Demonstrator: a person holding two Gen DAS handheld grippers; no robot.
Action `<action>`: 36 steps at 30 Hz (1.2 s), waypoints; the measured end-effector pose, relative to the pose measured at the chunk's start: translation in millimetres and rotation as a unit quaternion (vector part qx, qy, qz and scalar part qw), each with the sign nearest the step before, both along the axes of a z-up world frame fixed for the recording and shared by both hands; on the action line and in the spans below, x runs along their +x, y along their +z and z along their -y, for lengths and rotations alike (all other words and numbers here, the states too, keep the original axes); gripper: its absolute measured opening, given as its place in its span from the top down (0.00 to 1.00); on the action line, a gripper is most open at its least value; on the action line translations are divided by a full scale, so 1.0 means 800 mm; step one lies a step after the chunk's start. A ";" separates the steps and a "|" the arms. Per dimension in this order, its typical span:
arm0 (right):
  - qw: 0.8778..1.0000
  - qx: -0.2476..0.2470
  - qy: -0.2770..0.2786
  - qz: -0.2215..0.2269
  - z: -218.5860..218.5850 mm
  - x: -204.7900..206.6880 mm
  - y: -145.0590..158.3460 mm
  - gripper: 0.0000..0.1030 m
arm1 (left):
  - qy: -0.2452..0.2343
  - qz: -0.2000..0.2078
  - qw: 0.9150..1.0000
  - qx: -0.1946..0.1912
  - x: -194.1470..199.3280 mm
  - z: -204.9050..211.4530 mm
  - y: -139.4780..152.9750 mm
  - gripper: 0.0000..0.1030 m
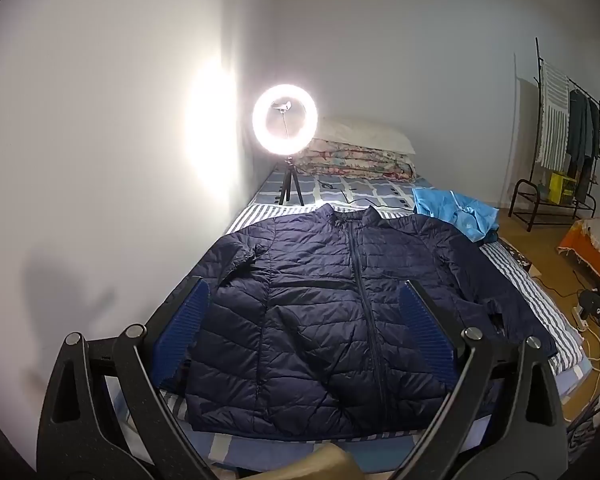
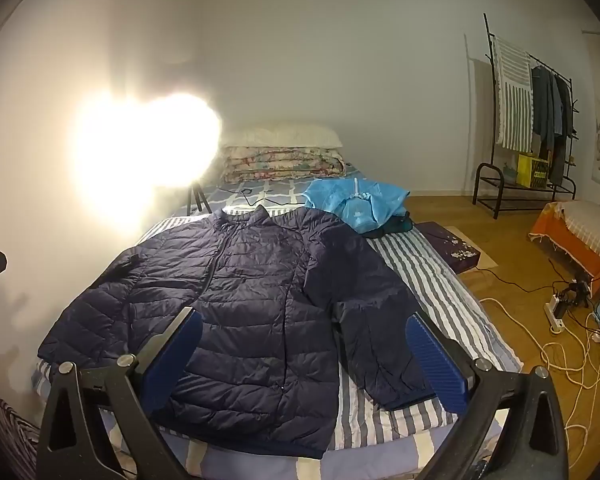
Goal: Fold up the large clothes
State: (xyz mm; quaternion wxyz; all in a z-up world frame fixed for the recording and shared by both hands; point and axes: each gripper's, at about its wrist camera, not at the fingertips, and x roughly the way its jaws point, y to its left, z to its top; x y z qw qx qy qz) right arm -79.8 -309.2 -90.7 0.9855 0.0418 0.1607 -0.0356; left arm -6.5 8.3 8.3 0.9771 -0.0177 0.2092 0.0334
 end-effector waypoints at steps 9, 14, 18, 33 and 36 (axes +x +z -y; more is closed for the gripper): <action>1.000 -0.003 0.002 -0.001 0.001 -0.004 0.000 0.00 | 0.000 0.000 1.000 0.000 0.000 -0.002 0.000 0.06; 1.000 0.000 0.000 0.002 -0.006 0.000 0.003 0.00 | 0.003 0.001 1.000 0.001 0.001 -0.007 0.007 0.06; 1.000 0.000 0.000 0.003 -0.003 0.000 0.003 0.00 | 0.005 0.001 1.000 0.002 0.002 -0.007 0.007 0.06; 1.000 -0.002 0.000 0.004 -0.006 0.003 -0.002 0.00 | 0.005 0.003 1.000 0.005 -0.001 -0.006 0.004 0.06; 1.000 -0.001 0.000 0.002 -0.007 0.001 0.003 0.00 | 0.005 0.003 1.000 0.005 0.000 -0.008 0.003 0.06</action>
